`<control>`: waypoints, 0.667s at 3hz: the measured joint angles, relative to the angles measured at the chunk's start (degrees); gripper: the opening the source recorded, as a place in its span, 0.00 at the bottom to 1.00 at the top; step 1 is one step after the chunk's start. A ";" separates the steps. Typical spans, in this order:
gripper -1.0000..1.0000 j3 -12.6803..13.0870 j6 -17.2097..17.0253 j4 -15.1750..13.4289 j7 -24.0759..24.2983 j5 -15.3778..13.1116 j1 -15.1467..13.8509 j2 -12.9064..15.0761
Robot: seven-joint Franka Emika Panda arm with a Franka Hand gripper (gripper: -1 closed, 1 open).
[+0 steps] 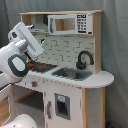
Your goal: Play with the kitchen
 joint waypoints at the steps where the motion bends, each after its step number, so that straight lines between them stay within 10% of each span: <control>1: 1.00 0.44 -1.57 2.68 4.96 0.00 -2.29 2.09; 2: 1.00 1.42 -5.00 5.10 9.62 0.00 -3.61 2.06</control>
